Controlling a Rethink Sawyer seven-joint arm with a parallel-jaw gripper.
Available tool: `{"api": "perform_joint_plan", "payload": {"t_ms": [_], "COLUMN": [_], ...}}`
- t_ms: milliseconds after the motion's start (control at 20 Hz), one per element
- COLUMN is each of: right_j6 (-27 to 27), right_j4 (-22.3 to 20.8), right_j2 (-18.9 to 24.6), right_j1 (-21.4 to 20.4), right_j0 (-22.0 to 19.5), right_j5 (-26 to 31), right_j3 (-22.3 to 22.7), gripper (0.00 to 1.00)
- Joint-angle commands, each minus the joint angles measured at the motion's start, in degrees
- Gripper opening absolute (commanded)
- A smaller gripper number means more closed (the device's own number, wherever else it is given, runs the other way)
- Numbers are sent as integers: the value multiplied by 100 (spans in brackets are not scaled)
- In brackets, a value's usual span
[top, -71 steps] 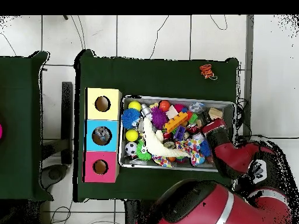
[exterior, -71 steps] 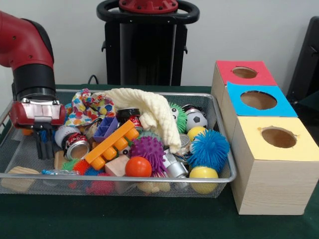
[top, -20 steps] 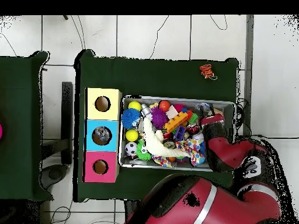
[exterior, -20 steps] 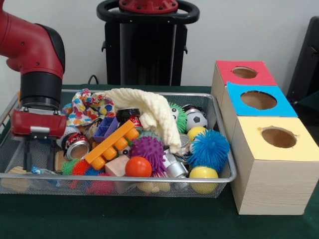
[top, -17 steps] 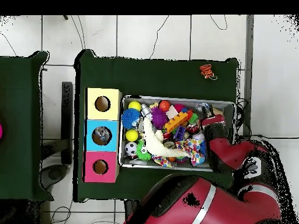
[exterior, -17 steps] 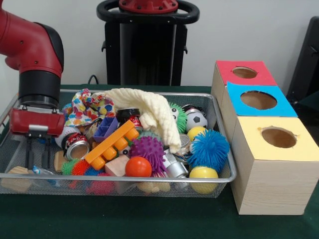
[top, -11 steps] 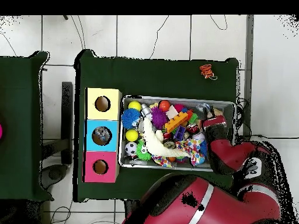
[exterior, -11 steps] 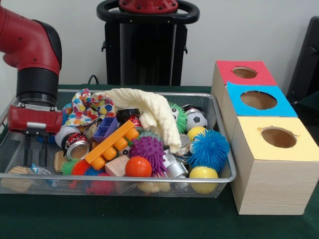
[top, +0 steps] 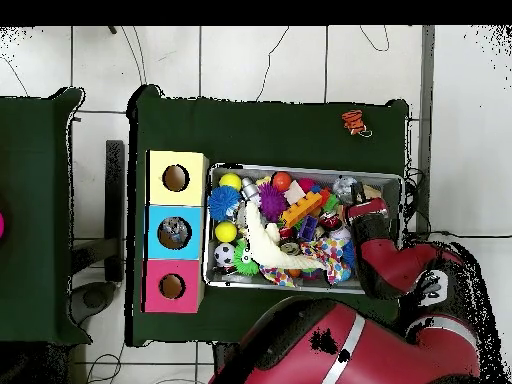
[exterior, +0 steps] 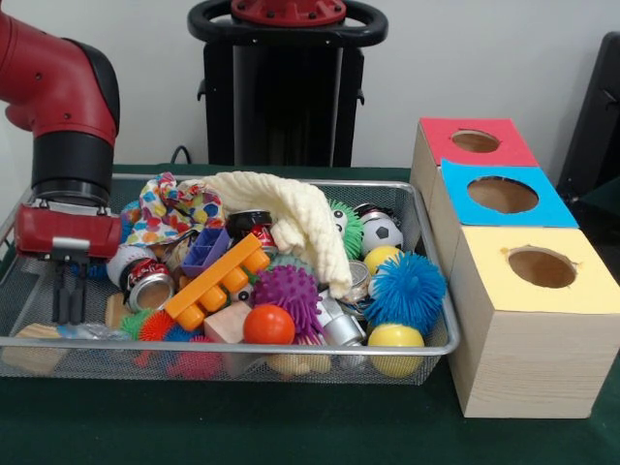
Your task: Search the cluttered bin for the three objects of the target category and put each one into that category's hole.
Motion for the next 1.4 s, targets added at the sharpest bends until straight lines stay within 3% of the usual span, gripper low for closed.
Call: {"api": "perform_joint_plan", "payload": {"t_ms": [50, 200, 300, 400, 500, 600, 700, 800, 1000, 1400], "right_j6": [-328, 918, 2891, 4610, 5781, 6398, 6495, 6121, 6249, 4154], "right_j4": [42, -859, -2344, -3398, -3990, -4165, -4012, -3597, -3527, -2273], "right_j2": [354, 273, 89, -218, -584, -879, -949, -767, -1009, -352], "right_j1": [87, 60, 130, 222, 467, 721, 844, 724, 1071, 407], "right_j0": [146, 382, 852, 1301, 1665, 1880, 1898, 1717, 1854, 1235], "right_j5": [-209, 568, 1319, 1461, 1348, 1252, 1452, 1657, 2030, 2067], "right_j3": [-201, -316, -461, -467, -533, -672, -799, -812, -1069, -741], "gripper": [0, 0, 0, 0, 0, 0, 0, 0, 0, 0]}}
